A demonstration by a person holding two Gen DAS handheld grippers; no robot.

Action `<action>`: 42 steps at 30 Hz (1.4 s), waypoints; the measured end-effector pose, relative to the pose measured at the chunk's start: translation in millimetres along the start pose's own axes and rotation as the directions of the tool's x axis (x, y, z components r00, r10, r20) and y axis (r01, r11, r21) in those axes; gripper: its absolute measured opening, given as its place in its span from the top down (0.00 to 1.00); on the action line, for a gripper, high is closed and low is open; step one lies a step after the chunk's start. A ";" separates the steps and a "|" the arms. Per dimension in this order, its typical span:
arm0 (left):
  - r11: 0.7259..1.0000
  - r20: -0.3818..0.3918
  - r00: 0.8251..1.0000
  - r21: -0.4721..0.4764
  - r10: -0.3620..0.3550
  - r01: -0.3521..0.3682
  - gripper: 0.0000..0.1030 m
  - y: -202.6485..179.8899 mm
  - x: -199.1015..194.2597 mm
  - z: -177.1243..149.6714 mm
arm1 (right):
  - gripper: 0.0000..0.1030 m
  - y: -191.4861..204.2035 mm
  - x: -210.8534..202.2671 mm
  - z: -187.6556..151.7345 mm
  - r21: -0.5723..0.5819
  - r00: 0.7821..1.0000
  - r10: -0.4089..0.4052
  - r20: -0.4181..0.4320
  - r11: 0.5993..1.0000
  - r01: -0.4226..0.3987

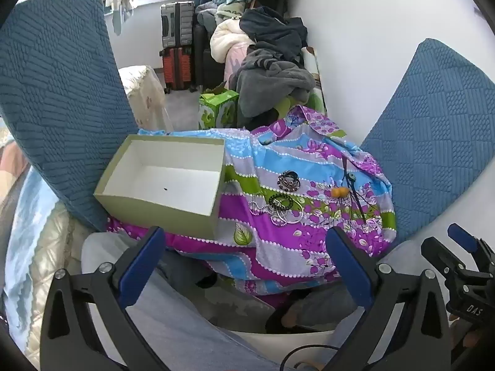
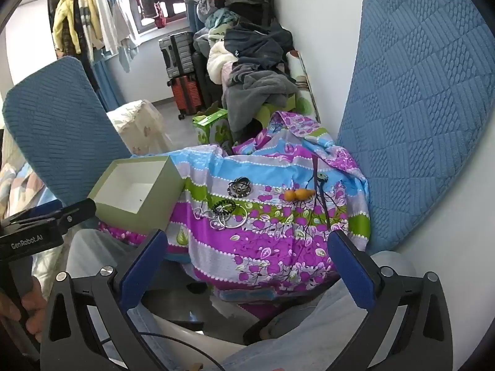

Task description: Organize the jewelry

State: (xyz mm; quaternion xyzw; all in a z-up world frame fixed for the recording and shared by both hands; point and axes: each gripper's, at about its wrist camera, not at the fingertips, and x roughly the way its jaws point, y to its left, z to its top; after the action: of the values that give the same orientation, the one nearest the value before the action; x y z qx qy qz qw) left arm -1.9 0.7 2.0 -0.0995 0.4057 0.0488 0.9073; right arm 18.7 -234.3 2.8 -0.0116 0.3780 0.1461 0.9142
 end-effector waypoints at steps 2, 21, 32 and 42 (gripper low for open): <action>1.000 0.007 1.000 -0.004 -0.006 0.006 0.01 3.2 -1.2 -0.8 | 0.00 -0.1 -0.4 0.2 0.014 1.000 0.021 0.018 1.000 -0.021; 1.000 -0.001 1.000 0.014 0.020 -0.020 0.01 3.2 -1.9 0.4 | 0.00 2.5 5.8 2.6 -0.007 1.000 0.004 -0.012 1.000 -0.004; 0.999 0.014 0.999 0.012 0.033 -0.033 0.01 8.2 0.1 1.2 | 0.00 -1.7 8.8 8.3 -0.010 1.000 -0.023 -0.006 1.000 0.023; 0.999 0.006 0.999 0.010 0.035 -0.035 0.01 4.7 0.3 4.7 | 0.00 -0.3 9.0 12.6 -0.018 1.000 -0.029 -0.006 0.999 0.029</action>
State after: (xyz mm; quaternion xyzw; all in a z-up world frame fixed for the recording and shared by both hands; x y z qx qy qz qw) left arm 1.0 6.3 4.2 -0.0876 0.4050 0.0631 0.9079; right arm 33.5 -230.7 5.5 -0.0259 0.3791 0.1362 0.9149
